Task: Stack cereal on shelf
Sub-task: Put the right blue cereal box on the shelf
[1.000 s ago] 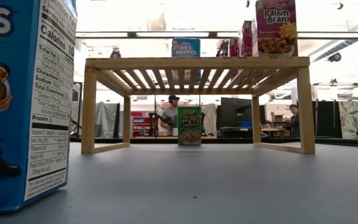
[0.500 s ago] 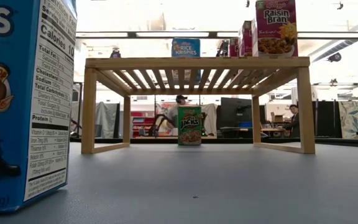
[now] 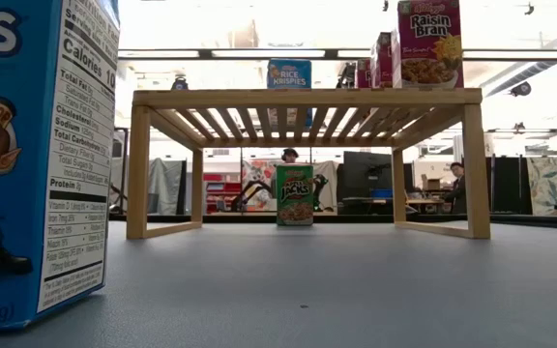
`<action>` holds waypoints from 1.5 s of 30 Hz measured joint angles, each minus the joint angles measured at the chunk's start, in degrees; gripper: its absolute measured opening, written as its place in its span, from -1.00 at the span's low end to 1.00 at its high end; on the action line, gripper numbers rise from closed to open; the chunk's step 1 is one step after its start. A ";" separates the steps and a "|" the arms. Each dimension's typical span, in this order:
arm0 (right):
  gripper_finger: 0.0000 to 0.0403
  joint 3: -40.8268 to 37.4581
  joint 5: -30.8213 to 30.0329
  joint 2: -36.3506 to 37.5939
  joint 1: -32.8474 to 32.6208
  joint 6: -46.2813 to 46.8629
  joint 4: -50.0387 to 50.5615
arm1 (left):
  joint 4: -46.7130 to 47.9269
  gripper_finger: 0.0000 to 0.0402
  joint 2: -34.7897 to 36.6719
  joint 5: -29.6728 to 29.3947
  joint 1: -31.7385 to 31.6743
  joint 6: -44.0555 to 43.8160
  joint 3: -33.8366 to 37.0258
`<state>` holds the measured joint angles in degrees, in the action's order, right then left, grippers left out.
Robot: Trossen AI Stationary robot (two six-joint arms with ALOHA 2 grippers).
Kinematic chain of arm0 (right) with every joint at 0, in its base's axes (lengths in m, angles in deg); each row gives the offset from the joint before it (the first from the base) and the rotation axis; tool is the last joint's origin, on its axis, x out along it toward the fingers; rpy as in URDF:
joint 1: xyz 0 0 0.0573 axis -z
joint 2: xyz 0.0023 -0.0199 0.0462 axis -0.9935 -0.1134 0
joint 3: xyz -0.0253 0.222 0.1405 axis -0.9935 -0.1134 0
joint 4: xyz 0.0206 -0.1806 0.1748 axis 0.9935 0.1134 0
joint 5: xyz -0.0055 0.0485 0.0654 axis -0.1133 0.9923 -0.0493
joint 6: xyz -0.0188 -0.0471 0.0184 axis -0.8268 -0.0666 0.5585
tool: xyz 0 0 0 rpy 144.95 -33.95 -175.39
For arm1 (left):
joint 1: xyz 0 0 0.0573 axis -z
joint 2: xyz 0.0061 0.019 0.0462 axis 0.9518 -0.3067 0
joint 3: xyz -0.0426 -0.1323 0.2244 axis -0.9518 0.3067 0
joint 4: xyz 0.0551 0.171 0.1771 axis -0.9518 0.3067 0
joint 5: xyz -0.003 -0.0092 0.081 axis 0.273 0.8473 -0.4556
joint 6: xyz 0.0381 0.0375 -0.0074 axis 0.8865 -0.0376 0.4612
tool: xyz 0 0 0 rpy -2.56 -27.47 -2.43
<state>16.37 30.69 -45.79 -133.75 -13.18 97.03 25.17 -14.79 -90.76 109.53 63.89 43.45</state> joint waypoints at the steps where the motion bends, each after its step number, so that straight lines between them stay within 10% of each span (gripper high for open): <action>1: 0.64 -0.04 -0.09 -0.02 -0.58 1.46 1.05 | 0.00 0.08 -0.20 0.00 0.00 0.00 0.00; 26: 0.63 -0.28 18.03 -8.84 -11.00 47.27 20.13 | -1.49 0.08 -0.75 0.05 -0.37 -0.23 0.13; 45: 0.63 -0.33 20.86 -12.47 -12.00 44.97 26.69 | -1.19 0.08 -0.75 0.04 -0.58 -0.42 0.42</action>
<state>16.04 51.55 -58.26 -145.75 31.79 123.71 23.98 -15.53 -90.73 108.95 63.47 43.86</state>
